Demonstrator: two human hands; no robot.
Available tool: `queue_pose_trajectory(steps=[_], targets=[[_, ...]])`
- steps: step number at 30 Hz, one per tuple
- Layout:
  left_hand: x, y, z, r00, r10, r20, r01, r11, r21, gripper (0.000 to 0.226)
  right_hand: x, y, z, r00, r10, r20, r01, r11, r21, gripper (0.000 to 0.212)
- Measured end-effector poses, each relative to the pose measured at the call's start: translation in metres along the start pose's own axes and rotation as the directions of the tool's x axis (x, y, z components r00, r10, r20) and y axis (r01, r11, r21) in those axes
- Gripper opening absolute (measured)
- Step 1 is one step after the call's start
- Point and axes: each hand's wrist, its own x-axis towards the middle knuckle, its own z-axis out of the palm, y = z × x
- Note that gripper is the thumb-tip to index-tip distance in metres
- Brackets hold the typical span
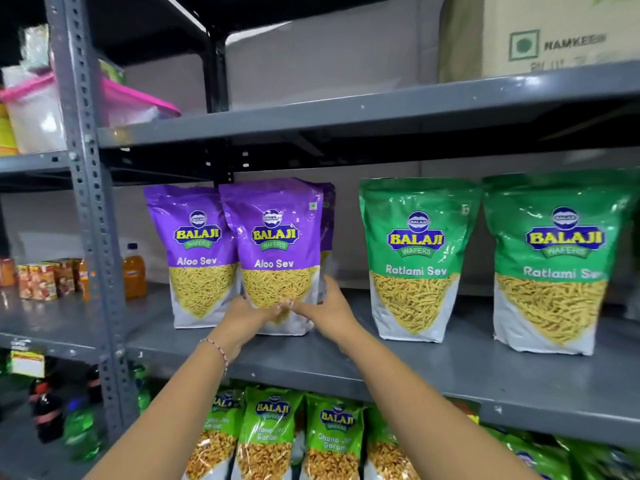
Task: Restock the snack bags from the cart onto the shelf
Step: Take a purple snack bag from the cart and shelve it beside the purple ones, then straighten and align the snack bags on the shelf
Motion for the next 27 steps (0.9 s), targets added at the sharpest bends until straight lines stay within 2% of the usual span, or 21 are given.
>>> queue_pose_trajectory(steps=[2, 3, 6, 7, 9, 12, 14, 16, 17, 20, 23, 27], targets=[[-0.016, 0.016, 0.028, 0.969, 0.083, -0.233, -0.082, 0.997, 0.013, 0.043, -0.021, 0.001, -0.025, 1.000, 0.000, -0.019, 0.000, 1.000, 0.031, 0.083], [-0.025, 0.026, 0.045, 0.939, 0.122, -0.321, -0.126, 0.992, 0.006, 0.048, -0.033, 0.002, -0.041, 0.998, -0.008, -0.062, 0.012, 0.998, 0.067, 0.079], [-0.058, 0.051, 0.113, 0.897, 0.177, -0.404, -0.257, 0.955, -0.150, 0.062, -0.070, 0.005, -0.098, 0.975, -0.003, -0.222, 0.065, 0.961, 0.269, 0.055], [-0.068, 0.058, 0.137, 0.903, 0.208, -0.375, -0.300, 0.931, -0.206, 0.061, -0.081, 0.006, -0.119, 0.965, 0.038, -0.259, 0.053, 0.941, 0.334, 0.054], [-0.086, 0.070, 0.193, 0.950, 0.232, -0.211, -0.299, 0.873, -0.385, 0.054, -0.103, 0.009, -0.167, 0.939, 0.063, -0.337, 0.065, 0.933, 0.355, 0.052], [-0.099, 0.078, 0.268, 0.983, 0.173, 0.065, -0.116, 0.849, -0.516, 0.039, -0.123, 0.011, -0.224, 0.880, 0.013, -0.475, 0.121, 0.961, 0.249, 0.047], [-0.102, 0.080, 0.310, 0.977, 0.071, 0.201, 0.047, 0.848, -0.527, 0.030, -0.132, 0.015, -0.260, 0.799, 0.008, -0.602, 0.157, 0.963, 0.221, 0.039], [-0.106, 0.083, 0.340, 0.958, -0.007, 0.286, 0.160, 0.841, -0.516, 0.036, -0.136, 0.024, -0.294, 0.714, -0.012, -0.700, 0.170, 0.973, 0.156, 0.030], [-0.108, 0.082, 0.351, 0.953, -0.041, 0.301, 0.199, 0.831, -0.519, 0.042, -0.136, 0.029, -0.308, 0.705, -0.016, -0.709, 0.146, 0.982, 0.123, 0.032], [-0.111, 0.081, 0.371, 0.944, -0.121, 0.307, 0.259, 0.848, -0.462, 0.055, -0.133, 0.041, -0.335, 0.795, 0.051, -0.604, -0.013, 0.998, 0.067, 0.060], [-0.110, 0.076, 0.378, 0.946, -0.129, 0.297, 0.233, 0.907, -0.349, 0.059, -0.133, 0.051, -0.340, 0.898, 0.120, -0.422, -0.100, 0.993, 0.068, 0.077], [-0.111, 0.074, 0.378, 0.942, -0.108, 0.319, 0.227, 0.905, -0.361, 0.061, -0.133, 0.057, -0.343, 0.914, 0.122, -0.386, -0.081, 0.990, 0.119, 0.082]])
